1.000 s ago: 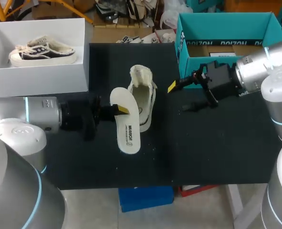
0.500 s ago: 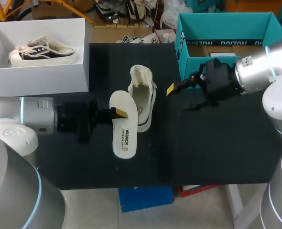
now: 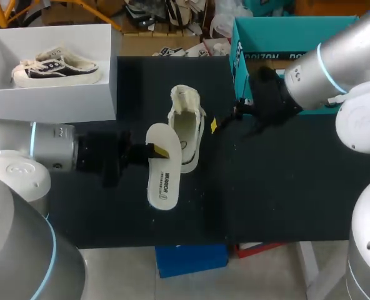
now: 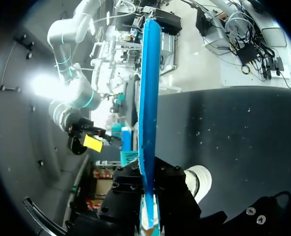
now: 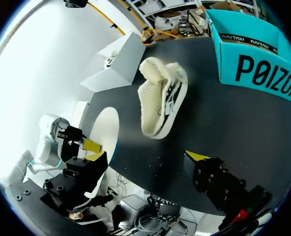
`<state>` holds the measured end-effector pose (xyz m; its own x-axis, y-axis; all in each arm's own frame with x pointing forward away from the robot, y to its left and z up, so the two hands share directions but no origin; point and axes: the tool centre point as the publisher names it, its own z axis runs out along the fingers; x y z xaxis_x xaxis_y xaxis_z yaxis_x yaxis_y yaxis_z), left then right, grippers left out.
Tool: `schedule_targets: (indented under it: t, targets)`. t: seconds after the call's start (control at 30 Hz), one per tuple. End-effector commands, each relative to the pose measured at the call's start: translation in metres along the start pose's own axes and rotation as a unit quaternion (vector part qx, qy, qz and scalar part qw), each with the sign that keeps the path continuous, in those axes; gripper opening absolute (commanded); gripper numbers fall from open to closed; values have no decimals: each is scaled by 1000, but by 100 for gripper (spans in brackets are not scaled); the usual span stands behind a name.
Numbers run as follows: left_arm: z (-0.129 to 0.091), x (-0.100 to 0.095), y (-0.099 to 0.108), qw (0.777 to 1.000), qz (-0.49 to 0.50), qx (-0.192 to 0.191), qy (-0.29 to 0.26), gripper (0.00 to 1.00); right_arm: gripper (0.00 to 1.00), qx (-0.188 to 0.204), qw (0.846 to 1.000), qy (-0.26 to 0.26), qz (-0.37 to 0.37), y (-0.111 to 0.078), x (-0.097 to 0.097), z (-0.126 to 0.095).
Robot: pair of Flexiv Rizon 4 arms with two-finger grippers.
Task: Take the shoe out of the shoebox, open the shoe tongue, remove and reinsert the insole, then place the shoe into the shoebox
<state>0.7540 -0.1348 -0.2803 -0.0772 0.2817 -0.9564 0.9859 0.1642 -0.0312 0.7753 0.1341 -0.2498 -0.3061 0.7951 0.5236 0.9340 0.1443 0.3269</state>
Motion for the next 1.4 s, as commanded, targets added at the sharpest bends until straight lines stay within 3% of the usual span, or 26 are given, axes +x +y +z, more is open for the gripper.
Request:
schedule_targets:
  t: [0.03, 0.53, 0.87, 1.4]
  targets:
    - [1, -2, 1, 1000, 1, 3, 4, 0, 100, -57, 986, -127, -87, -14, 12, -2]
    - [3, 3, -2, 1000, -5, 8, 7, 0, 100, -57, 986, -127, -87, -14, 12, -2]
    - [6, 5, -1, 1000, -7, 12, 9, 0, 100, -136, 969, -147, -148, -54, 1, -10]
    - [6, 5, -2, 1000, -8, 11, 13, 0, 100, -171, 956, -154, -179, -75, -12, -15]
